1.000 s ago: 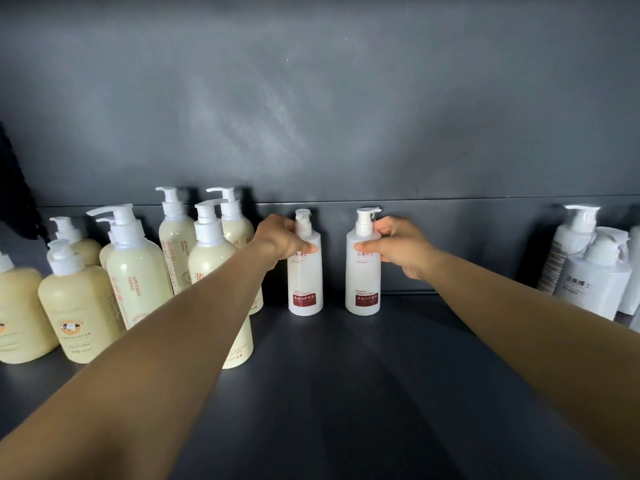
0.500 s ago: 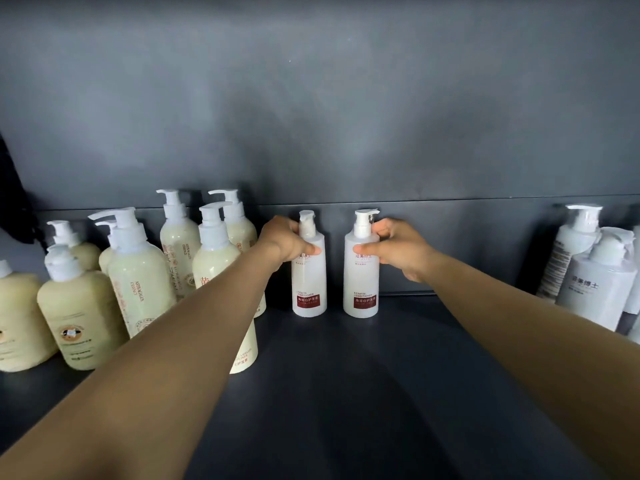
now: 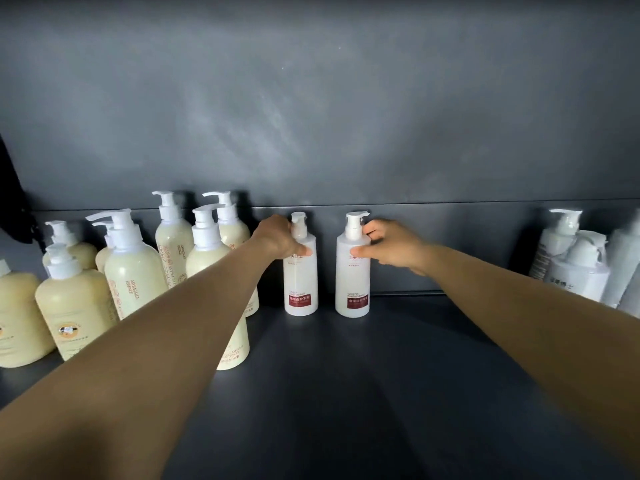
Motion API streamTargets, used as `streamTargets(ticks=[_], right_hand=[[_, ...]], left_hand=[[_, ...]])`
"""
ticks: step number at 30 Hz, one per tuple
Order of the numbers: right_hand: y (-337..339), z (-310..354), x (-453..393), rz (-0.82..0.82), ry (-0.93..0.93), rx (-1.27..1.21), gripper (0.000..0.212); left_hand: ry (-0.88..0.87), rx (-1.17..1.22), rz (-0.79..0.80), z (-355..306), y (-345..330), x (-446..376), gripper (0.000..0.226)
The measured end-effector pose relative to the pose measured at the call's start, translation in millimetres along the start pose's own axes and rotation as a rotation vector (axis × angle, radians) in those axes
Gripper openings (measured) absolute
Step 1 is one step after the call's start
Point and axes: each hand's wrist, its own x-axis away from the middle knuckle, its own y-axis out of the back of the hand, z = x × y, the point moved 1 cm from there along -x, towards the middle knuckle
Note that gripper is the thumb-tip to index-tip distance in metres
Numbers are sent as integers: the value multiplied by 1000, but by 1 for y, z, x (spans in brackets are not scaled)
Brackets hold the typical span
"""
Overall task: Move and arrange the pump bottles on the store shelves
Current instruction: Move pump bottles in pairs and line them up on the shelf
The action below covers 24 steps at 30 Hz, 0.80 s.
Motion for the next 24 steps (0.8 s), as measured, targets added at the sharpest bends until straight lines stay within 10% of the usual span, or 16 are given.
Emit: streamTargets(ticks=[11, 24], right_hand=[[89, 9, 65, 224, 48, 736, 79], [158, -18, 160, 214, -12, 837, 79]], left_hand=[[39, -496, 245, -65, 39, 73, 82], [-82, -540, 213, -143, 23, 152, 89]])
